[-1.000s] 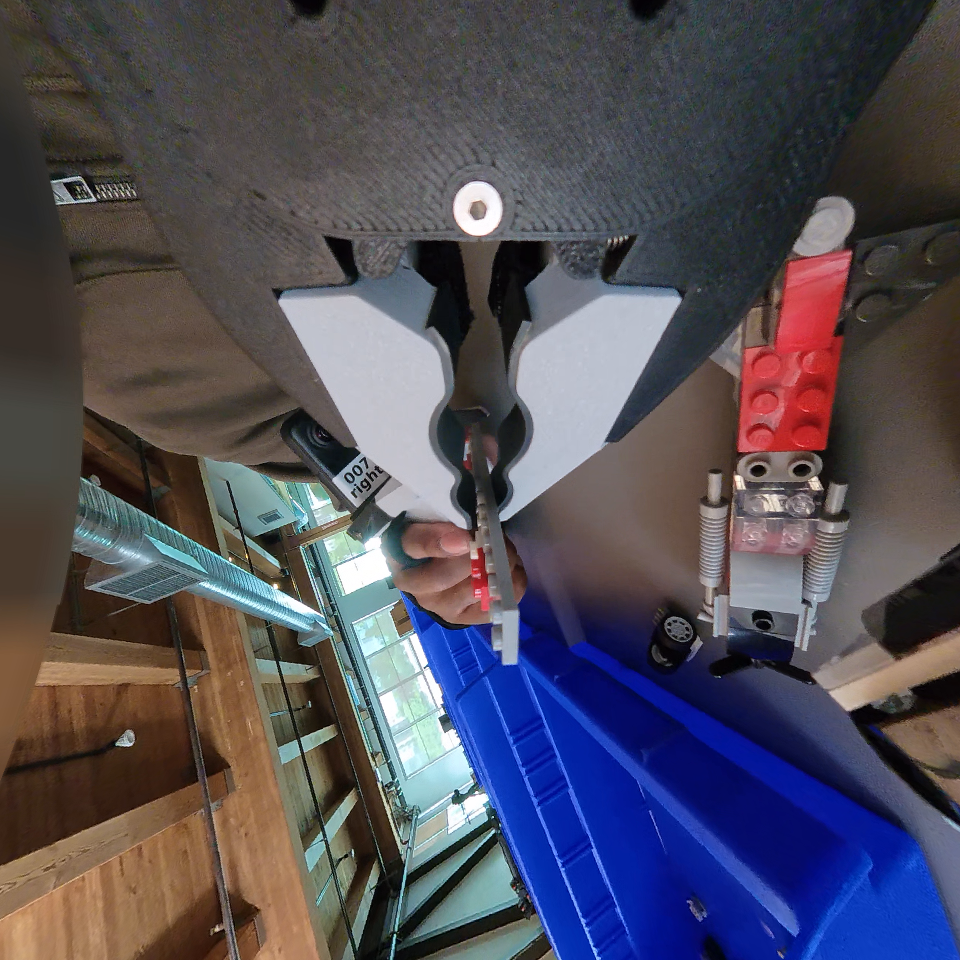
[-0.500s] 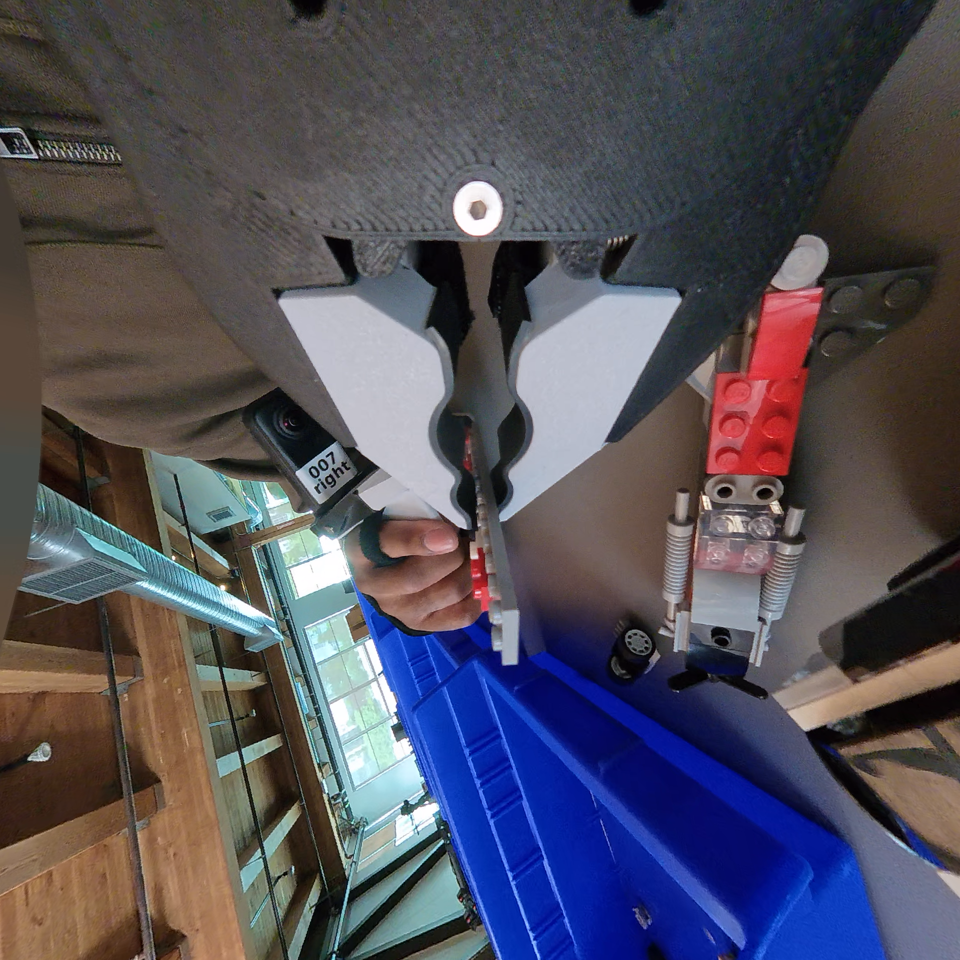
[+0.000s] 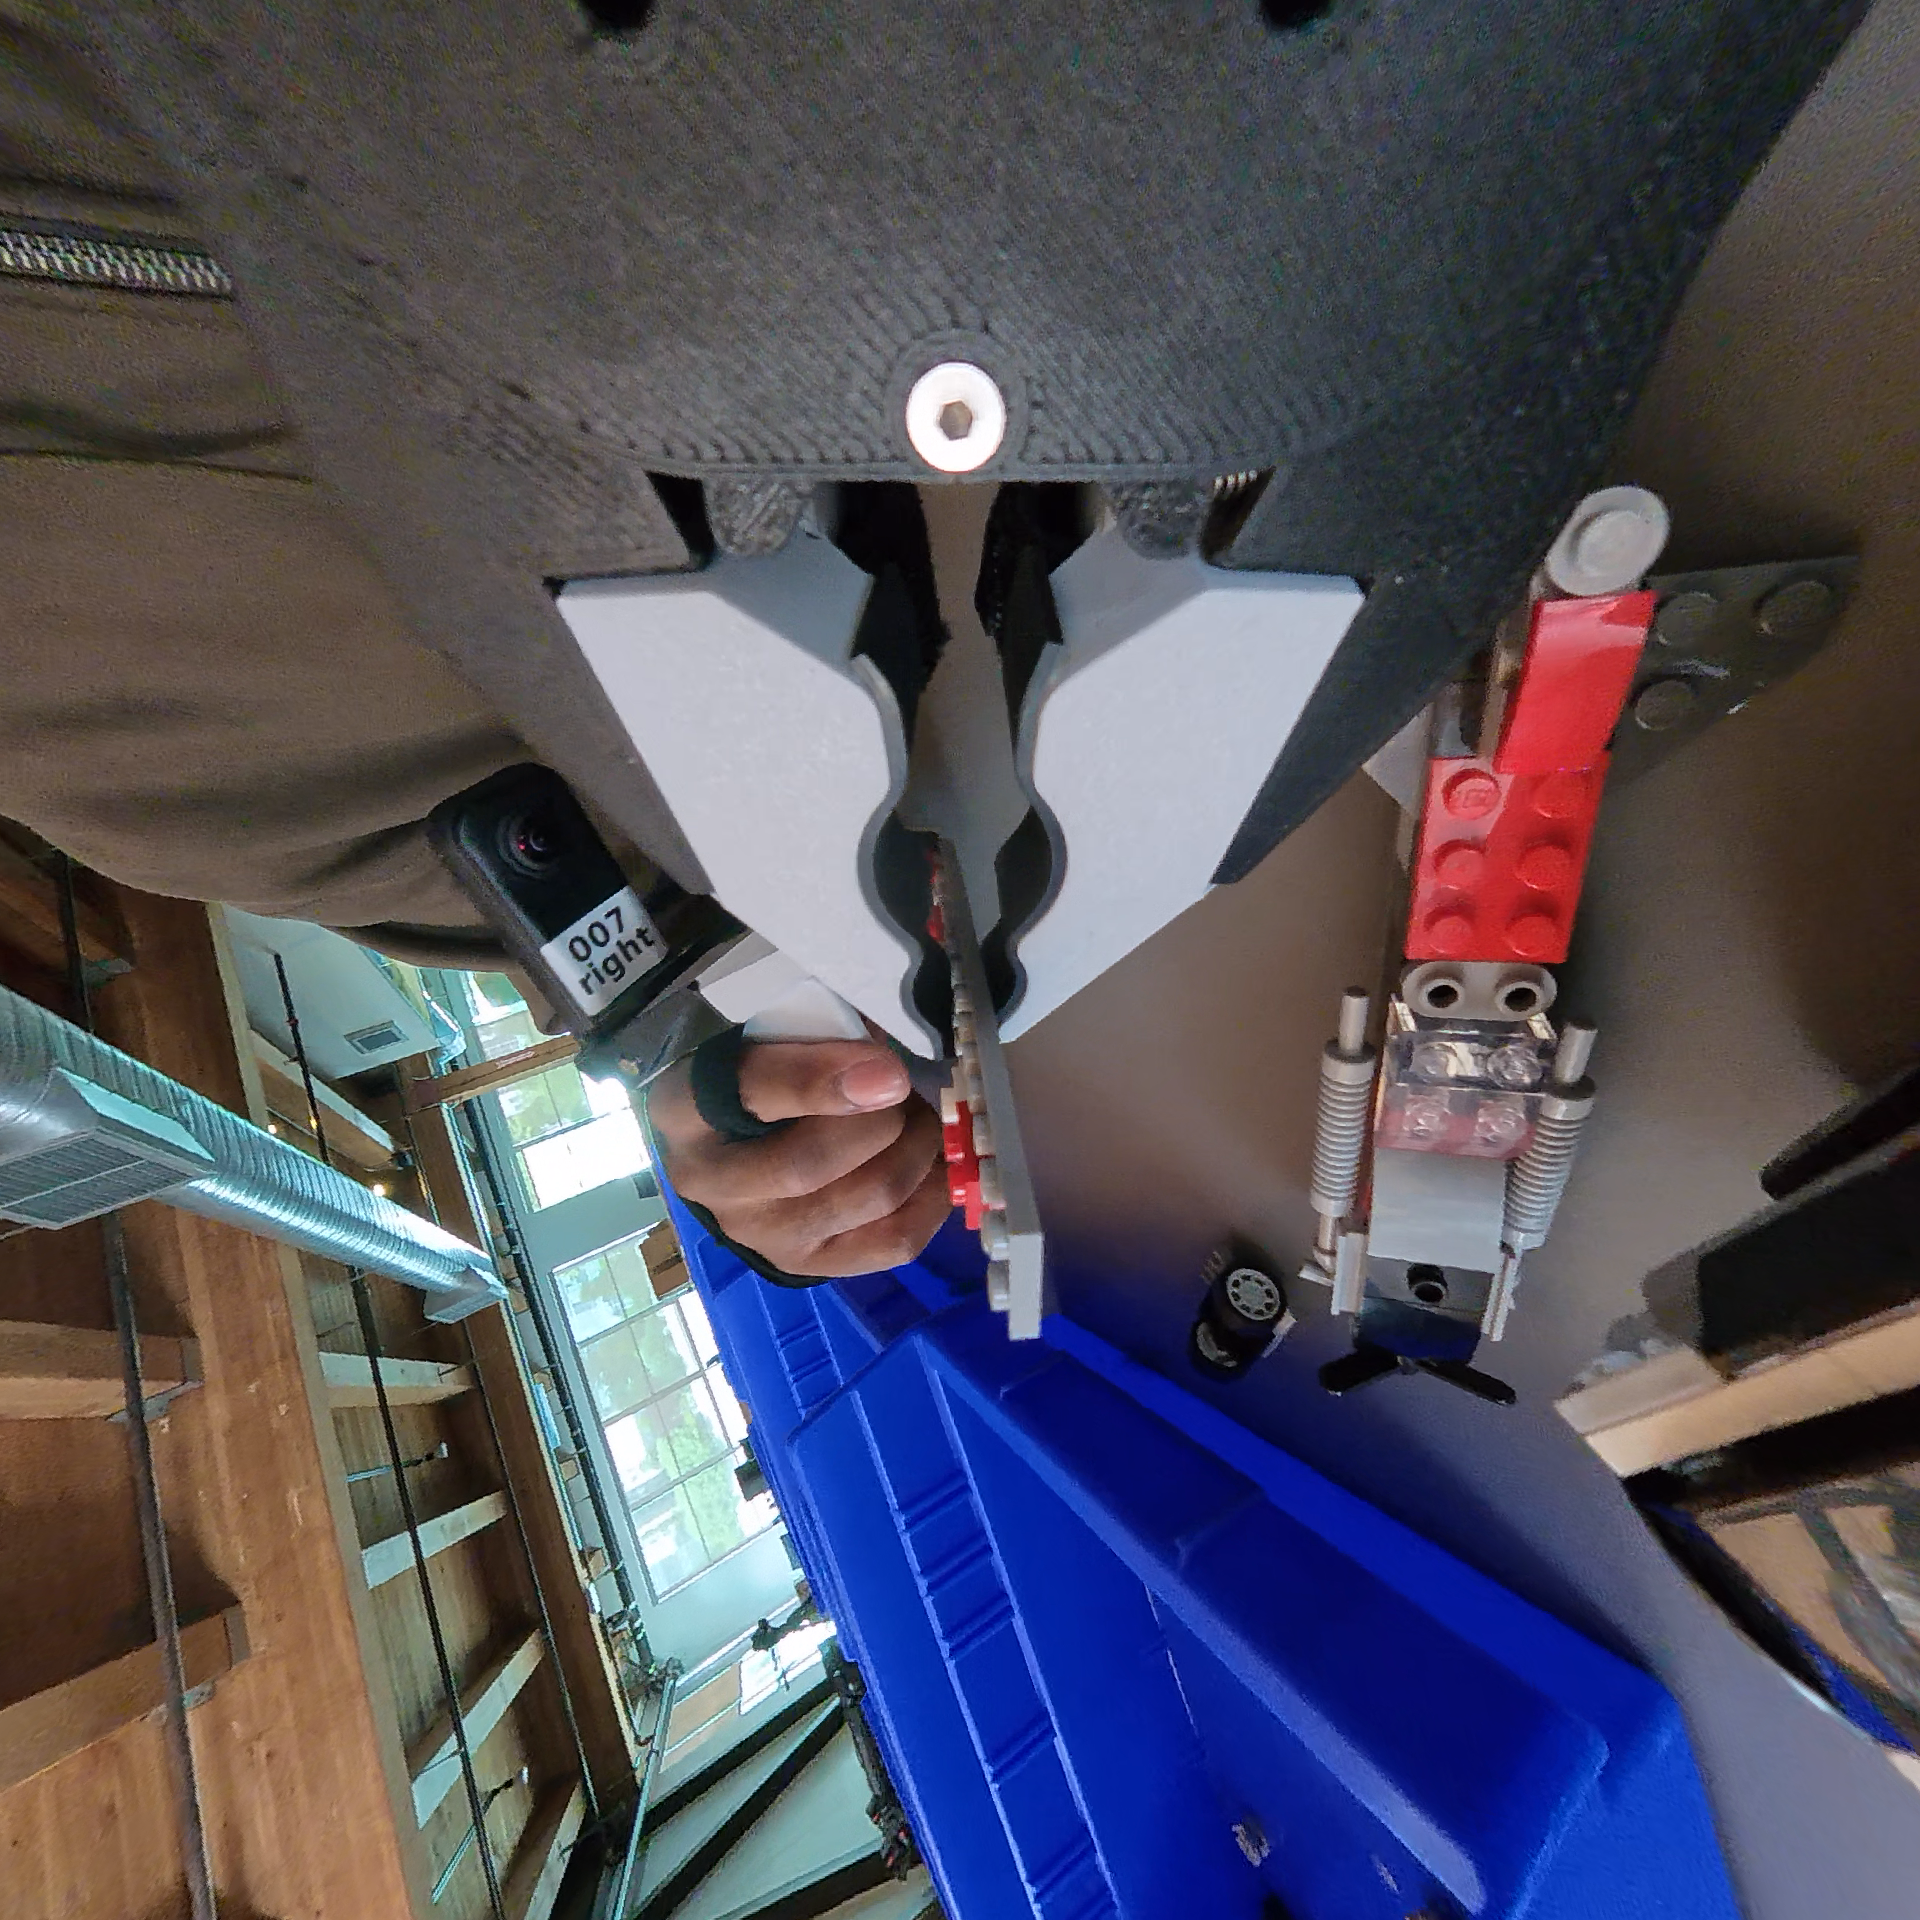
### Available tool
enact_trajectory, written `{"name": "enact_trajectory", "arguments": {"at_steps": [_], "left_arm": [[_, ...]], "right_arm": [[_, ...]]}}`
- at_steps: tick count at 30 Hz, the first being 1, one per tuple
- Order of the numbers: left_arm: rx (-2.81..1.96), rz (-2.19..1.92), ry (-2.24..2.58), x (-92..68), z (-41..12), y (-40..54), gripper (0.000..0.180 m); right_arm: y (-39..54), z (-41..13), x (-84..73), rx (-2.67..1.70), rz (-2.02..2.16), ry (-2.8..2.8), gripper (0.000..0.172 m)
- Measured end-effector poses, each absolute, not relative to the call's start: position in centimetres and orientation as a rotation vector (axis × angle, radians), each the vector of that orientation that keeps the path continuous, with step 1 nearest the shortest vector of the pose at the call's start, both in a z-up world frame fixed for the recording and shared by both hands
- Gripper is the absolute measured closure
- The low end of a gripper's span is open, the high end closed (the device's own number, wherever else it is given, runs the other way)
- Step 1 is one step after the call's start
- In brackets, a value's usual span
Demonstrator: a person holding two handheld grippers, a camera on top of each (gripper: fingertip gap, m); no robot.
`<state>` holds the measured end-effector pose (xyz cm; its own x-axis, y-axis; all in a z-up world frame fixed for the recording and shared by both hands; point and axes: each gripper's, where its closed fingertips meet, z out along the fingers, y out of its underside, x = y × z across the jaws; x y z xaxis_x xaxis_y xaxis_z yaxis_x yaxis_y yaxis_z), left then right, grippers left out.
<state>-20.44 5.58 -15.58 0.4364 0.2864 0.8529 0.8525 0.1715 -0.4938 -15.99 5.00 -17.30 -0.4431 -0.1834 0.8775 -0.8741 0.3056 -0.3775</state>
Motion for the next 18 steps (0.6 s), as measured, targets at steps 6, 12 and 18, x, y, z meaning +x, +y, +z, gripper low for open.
{"name": "enact_trajectory", "arguments": {"at_steps": [6,12,18], "left_arm": [[-1.407,-0.517,-1.106,-20.49,-15.76,5.62,0.175],[-1.428,-0.491,-1.106,-20.45,-15.91,5.7,0.175],[-1.451,-0.461,-1.102,-20.4,-16.04,5.8,0.175]], "right_arm": [[5.04,-17.47,-16.02,0.927,1.202,-1.893,0.163],[5.08,-17.68,-16.01,0.917,1.223,-1.944,0.163],[5.12,-17.91,-15.97,0.91,1.239,-1.986,0.163]]}}
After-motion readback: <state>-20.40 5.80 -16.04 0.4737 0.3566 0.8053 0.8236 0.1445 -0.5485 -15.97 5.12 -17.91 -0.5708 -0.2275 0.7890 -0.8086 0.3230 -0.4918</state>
